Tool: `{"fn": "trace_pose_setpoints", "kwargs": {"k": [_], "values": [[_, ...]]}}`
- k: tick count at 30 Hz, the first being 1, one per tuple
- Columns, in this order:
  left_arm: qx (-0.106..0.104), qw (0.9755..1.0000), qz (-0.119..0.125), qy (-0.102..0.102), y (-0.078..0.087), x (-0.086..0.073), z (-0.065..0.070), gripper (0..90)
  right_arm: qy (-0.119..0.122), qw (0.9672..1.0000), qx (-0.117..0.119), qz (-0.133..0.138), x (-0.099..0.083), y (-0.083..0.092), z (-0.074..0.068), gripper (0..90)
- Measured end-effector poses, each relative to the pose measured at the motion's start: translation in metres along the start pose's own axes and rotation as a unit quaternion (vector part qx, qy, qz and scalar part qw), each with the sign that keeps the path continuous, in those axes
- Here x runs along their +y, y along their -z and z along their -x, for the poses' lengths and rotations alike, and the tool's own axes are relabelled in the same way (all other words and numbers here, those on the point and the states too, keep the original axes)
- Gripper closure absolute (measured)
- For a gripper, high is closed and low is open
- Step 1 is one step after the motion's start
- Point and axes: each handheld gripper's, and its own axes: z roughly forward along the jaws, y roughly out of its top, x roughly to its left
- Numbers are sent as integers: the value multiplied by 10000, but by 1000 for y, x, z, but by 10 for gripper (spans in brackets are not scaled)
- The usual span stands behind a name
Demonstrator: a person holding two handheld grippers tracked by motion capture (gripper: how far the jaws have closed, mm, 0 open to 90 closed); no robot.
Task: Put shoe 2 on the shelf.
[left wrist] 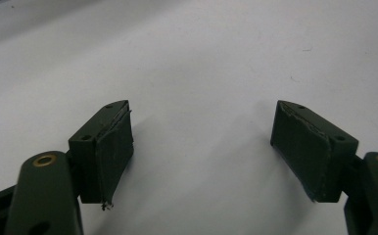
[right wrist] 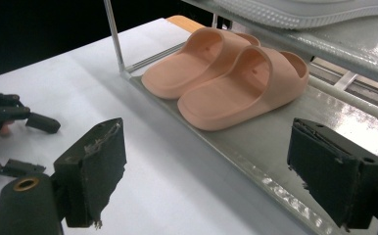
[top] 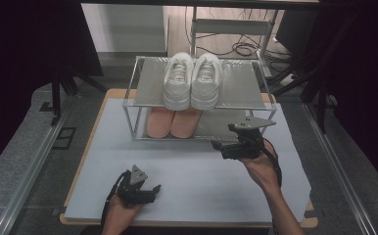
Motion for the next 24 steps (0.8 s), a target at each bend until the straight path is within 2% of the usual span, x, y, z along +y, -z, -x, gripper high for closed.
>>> {"fn": "trace_pose_setpoints", "kwargs": {"k": [11,24], "values": [[0,10000,4,2,0,0,0,234,103,9998,-15,-155,-18,13,1,93],[0,10000,2,-2,0,0,0,234,90,9990,-142,-410,-44,29,6,29]]}}
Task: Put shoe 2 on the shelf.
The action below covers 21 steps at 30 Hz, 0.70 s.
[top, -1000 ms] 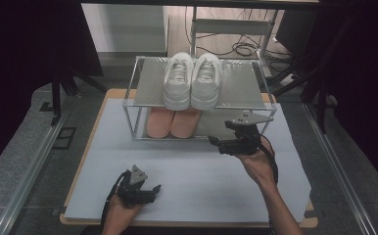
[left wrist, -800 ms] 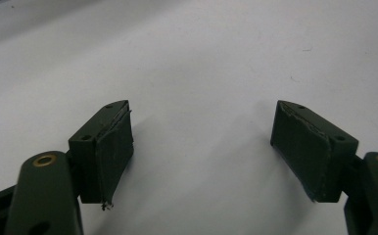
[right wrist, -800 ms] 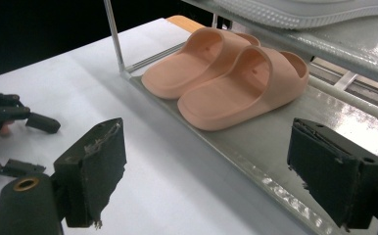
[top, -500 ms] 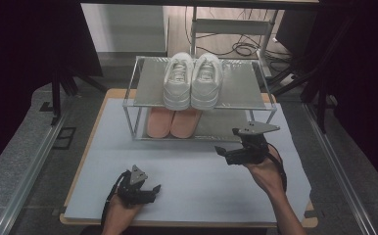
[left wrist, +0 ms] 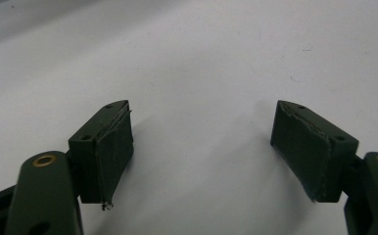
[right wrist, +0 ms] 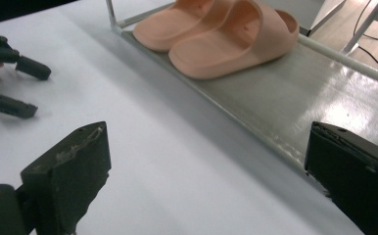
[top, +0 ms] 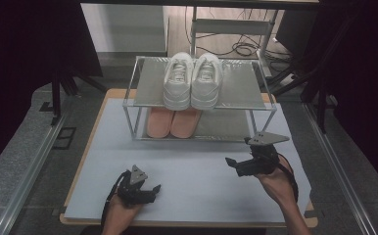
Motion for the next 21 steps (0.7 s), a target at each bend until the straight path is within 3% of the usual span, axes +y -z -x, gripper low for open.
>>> {"fn": "trace_pose_setpoints", "kwargs": {"k": [21], "values": [[4,10000,-14,-8,0,0,0,232,-308,9991,-243,-183,-64,27,9,3]]}}
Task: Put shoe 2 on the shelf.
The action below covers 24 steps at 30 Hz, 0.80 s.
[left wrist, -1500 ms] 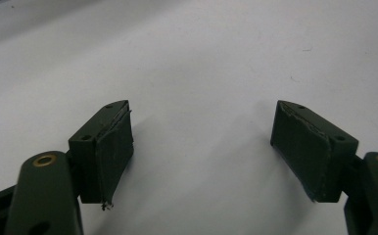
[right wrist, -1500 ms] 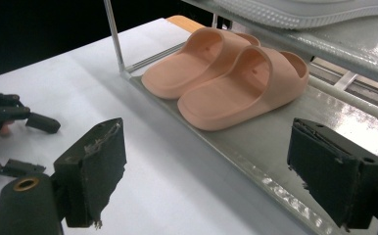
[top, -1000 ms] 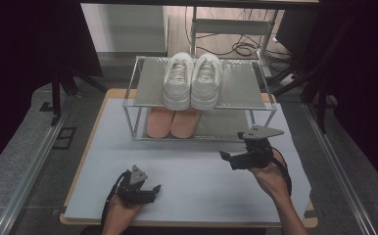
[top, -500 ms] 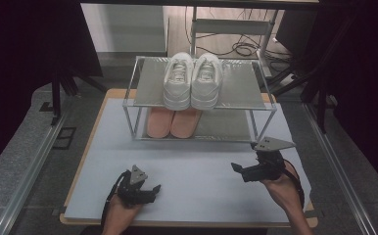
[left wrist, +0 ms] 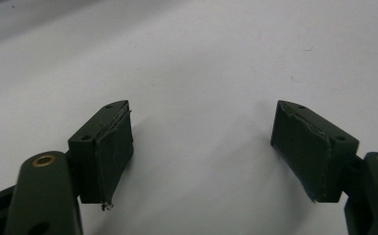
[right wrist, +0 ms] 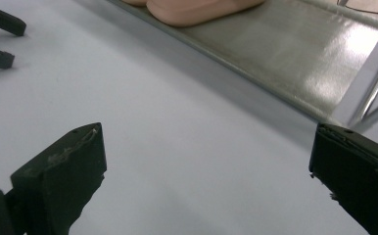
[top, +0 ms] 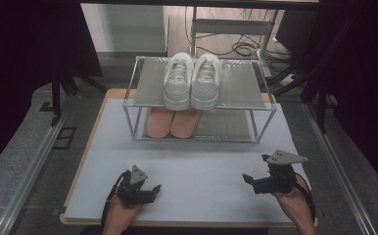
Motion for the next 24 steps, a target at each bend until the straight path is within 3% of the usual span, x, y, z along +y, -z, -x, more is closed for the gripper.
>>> {"fn": "trace_pose_setpoints", "kwargs": {"k": [10,24], "values": [[2,10000,3,4,0,0,0,233,-137,9999,11,-84,-29,-8,-1,5],[7,10000,8,0,0,0,0,232,-260,9990,-5,-359,-67,-34,-4,13]]}}
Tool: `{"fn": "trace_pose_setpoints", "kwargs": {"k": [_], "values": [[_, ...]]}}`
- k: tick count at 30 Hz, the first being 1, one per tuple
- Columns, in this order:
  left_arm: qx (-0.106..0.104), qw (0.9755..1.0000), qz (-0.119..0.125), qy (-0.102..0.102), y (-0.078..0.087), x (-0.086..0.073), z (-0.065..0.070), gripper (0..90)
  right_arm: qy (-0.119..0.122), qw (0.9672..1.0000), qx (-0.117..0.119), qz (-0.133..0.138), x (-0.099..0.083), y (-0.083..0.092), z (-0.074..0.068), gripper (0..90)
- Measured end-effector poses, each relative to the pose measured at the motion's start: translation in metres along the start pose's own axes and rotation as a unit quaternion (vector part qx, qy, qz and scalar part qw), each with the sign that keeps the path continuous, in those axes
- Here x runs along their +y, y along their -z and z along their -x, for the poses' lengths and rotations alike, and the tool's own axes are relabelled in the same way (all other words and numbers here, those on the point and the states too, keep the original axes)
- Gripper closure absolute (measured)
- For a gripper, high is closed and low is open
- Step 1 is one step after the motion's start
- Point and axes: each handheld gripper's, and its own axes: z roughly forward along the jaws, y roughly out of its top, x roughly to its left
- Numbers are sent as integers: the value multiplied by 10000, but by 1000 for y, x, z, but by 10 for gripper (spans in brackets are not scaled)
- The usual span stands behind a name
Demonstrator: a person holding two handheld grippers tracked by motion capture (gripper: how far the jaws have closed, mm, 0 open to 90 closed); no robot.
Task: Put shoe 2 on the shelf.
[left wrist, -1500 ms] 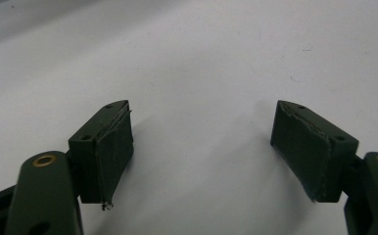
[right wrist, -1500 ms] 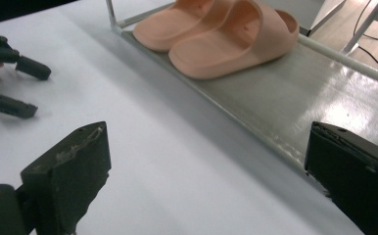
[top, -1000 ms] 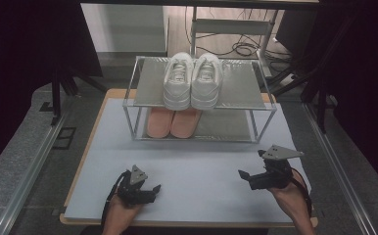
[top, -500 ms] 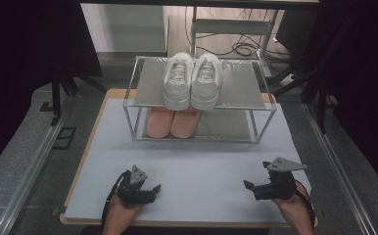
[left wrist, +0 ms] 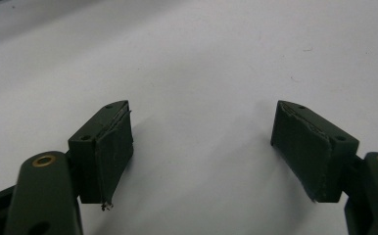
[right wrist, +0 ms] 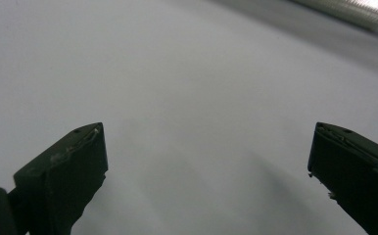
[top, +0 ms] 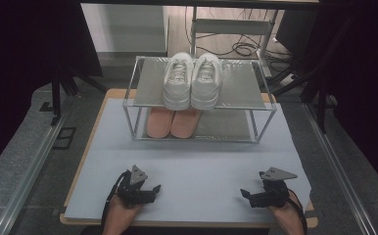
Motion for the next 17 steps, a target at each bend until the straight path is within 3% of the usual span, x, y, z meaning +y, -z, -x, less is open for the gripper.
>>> {"fn": "trace_pose_setpoints", "kwargs": {"k": [6,10,17], "values": [[5,10000,3,-3,0,0,0,233,-6,9999,22,-144,-8,-8,-2,29],[9,10000,5,-10,0,0,0,233,151,9995,-35,-274,-7,-10,-6,38],[3,10000,2,-3,0,0,0,233,109,9996,-28,-270,-7,-11,-6,38]]}}
